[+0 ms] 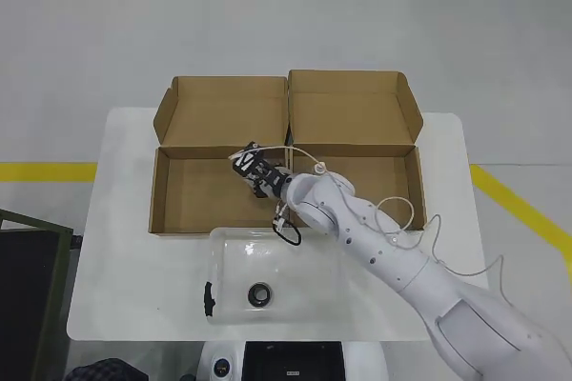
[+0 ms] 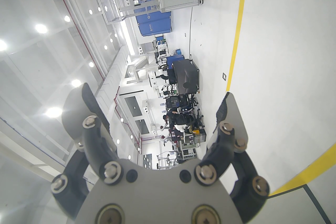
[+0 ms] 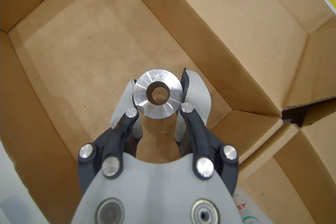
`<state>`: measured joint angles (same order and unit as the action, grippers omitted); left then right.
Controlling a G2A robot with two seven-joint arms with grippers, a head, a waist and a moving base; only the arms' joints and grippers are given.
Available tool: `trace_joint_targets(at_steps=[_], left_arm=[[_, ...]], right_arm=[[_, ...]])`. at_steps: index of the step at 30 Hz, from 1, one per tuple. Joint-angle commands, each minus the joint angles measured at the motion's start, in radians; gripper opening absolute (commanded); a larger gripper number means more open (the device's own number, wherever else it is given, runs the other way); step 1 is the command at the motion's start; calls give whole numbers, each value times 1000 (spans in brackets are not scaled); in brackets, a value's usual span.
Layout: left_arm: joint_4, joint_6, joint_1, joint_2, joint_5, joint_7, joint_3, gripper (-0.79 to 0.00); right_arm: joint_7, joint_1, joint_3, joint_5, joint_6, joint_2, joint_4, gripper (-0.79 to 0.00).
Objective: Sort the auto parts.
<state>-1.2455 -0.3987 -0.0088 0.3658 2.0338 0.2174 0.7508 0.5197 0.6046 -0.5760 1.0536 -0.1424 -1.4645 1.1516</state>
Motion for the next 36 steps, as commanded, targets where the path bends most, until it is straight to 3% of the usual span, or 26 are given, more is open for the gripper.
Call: trace_joint_targets(at_steps=[1,10,19,28,36], left_arm=[[0,0,0,0,0,0,0,0],[0,0,0,0,0,0,0,0],[0,0,0,0,0,0,0,0],[0,0,0,0,0,0,0,0],[0,0,0,0,0,0,0,0]], right_arm=[[2,-2,-1,6,0,-5,-6,-480],[13,-1,-15,57,5,-17,19,-434],[66,92,-89,179,-25,22,296,-419],[115,282,-167,273,-173,79,613,-413],[68,431,-219,322,-370,123,732,-400]])
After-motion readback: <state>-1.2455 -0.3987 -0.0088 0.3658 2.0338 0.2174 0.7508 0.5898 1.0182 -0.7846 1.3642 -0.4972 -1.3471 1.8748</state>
